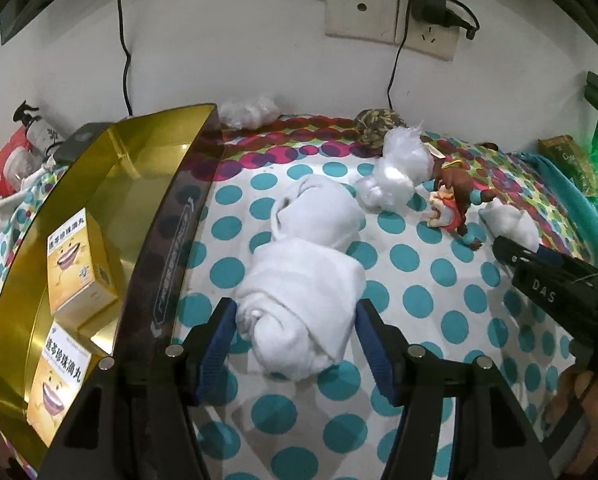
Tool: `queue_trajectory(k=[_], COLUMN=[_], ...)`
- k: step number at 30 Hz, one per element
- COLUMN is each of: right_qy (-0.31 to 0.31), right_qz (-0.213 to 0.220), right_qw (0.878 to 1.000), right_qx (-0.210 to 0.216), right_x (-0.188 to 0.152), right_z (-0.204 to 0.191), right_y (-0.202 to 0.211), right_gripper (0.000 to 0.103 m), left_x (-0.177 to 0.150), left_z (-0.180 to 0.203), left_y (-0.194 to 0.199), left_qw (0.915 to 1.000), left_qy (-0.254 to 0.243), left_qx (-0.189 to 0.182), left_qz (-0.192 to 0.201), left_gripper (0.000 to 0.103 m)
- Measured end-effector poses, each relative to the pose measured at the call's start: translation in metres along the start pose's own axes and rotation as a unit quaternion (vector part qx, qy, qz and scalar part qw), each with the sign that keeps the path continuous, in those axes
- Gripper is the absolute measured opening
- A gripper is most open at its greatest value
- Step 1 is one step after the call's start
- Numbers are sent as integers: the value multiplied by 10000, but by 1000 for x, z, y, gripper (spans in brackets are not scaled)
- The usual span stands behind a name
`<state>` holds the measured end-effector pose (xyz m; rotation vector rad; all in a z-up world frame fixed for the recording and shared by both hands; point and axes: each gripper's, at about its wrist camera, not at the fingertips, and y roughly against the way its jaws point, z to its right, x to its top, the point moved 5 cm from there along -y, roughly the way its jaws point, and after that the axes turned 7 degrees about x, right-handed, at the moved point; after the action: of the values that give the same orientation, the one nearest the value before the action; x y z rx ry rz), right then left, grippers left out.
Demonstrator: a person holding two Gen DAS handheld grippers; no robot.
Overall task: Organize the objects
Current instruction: 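Grasp a white rolled sock with the left gripper while the right gripper grasps another sock, then lift the white socks with both grippers toward the gold tray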
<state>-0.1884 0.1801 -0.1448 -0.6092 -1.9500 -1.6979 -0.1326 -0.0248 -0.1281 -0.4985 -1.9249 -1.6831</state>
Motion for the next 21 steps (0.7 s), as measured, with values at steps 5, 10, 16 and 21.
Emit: queue_trajectory(k=[5,10,16,21], right_qy=[25,37,38,-17], right_qz=[-2,-1,4,77], right_qw=[10000,10000,10000,9999], right_qx=[-31,-50,-57,-83], right_x=[0,-1,-2,-1], right_z=[0,0,-1,1], right_y=[-1,-2,-3,0], right_gripper=[39,39,39,38], left_x=[-3,-6,-8,-8], left_z=[0,10,12,12], left_y=[-6,-6,-5,-4], left_qw=[9996,9979,9967,9967], left_qy=[-41,-384,-453,-407], left_qx=[215,434,544,551], left_qz=[167,289,407,424], left_gripper=[61,46,44,43])
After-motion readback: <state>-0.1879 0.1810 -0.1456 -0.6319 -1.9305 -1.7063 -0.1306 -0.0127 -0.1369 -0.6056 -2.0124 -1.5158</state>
